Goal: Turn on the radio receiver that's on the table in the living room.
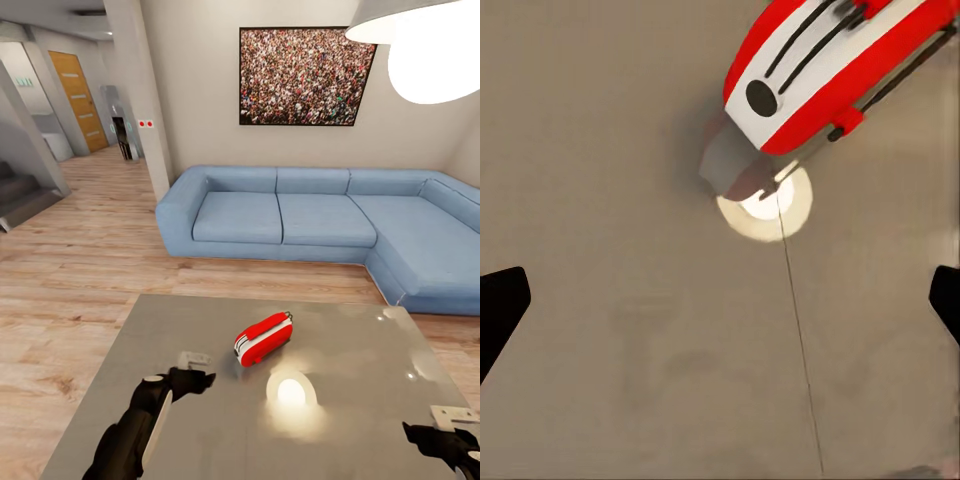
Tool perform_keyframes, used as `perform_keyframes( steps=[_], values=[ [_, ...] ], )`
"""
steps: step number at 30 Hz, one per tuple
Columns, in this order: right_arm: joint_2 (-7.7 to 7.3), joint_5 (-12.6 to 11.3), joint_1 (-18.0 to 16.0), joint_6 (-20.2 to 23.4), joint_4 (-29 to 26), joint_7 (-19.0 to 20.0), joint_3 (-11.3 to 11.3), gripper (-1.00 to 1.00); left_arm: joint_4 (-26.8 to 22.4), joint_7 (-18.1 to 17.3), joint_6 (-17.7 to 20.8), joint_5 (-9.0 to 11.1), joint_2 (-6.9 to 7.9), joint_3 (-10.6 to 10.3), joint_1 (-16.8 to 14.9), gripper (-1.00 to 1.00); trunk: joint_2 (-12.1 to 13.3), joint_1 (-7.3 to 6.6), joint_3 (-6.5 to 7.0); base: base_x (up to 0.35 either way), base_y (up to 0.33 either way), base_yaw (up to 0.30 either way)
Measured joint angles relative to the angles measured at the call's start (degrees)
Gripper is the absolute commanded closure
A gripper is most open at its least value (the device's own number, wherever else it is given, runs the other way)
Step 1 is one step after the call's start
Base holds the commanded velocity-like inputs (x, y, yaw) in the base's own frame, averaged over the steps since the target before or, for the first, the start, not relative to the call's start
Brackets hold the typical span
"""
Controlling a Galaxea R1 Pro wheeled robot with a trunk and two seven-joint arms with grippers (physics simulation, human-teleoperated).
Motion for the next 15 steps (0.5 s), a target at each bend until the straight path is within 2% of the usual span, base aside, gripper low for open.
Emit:
perform_keyframes(
  steps=[5,11,15],
  values=[
    [0.28,0.0,0.0,0.1,-0.2,0.1,-0.1,-1.00,-0.9,-2.7,0.4,-0.1,-0.25,0.0,0.0,-1.00,0.0,0.00,0.00,0.000,0.000,0.000],
    [0.34,-0.1,0.0,0.4,-0.2,0.2,-0.1,-1.00,-1.1,-3.2,0.6,-0.1,-0.32,0.0,0.0,-1.00,0.0,0.00,0.00,0.000,0.000,0.000],
    [0.36,-0.1,0.0,0.4,-0.2,0.2,-0.1,-1.00,-1.1,-3.8,0.5,-0.1,-0.52,-0.8,0.0,-1.00,0.0,0.00,0.00,0.000,0.000,0.000]
  ],
)
